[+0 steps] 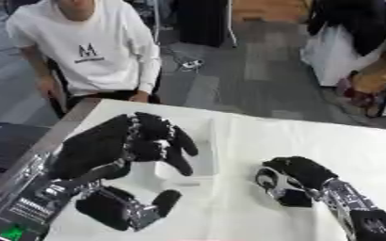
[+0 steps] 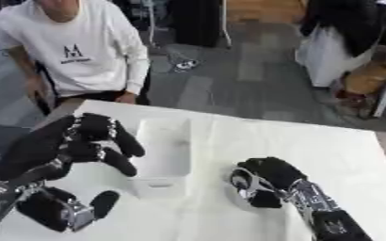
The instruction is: Pick up objects on the table and place them in the box.
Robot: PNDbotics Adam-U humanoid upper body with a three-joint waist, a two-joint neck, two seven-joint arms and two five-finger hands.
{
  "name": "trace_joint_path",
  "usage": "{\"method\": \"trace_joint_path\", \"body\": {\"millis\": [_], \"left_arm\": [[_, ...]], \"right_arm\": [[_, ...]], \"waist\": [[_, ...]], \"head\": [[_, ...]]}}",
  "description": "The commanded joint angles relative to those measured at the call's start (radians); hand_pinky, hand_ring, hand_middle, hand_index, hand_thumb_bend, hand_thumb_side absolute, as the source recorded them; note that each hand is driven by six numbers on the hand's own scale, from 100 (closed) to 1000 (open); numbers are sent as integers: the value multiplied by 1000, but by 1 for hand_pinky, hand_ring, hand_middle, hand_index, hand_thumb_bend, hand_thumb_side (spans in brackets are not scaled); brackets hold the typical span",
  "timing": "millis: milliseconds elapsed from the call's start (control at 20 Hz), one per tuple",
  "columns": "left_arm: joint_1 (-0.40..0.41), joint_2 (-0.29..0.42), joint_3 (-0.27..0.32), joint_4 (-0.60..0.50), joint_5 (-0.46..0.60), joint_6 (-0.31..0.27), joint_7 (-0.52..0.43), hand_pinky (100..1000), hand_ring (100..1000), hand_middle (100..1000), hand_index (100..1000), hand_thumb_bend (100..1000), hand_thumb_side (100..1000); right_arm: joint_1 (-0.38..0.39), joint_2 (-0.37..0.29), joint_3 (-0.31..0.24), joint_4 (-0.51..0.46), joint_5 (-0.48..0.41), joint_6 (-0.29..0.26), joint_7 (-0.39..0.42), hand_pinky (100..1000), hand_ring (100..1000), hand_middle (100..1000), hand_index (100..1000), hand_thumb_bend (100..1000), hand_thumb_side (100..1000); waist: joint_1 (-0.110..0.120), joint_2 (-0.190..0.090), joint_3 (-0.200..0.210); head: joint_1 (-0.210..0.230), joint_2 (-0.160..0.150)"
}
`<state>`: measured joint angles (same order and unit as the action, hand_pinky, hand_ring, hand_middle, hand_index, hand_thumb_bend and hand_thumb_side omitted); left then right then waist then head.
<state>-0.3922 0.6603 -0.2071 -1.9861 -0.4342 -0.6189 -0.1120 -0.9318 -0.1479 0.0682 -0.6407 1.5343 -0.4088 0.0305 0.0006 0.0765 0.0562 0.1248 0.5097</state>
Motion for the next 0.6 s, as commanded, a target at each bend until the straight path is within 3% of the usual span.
{"method": "trace_joint_path", "body": {"millis": [50, 600], "left_arm": [[-13, 6, 4, -14, 5, 1, -2, 542, 504, 654, 661, 186, 616], [-12, 6, 5, -14, 5, 1, -2, 542, 503, 654, 661, 186, 615]], "right_arm": [[-23, -6, -6, -9, 5, 1, -7, 835, 817, 844, 977, 146, 1000], [-18, -7, -6, -11, 2, 22, -55, 655, 701, 721, 790, 163, 985]], "waist": [[2, -10, 1], [2, -9, 3]], "head": [[11, -11], [13, -12]]}}
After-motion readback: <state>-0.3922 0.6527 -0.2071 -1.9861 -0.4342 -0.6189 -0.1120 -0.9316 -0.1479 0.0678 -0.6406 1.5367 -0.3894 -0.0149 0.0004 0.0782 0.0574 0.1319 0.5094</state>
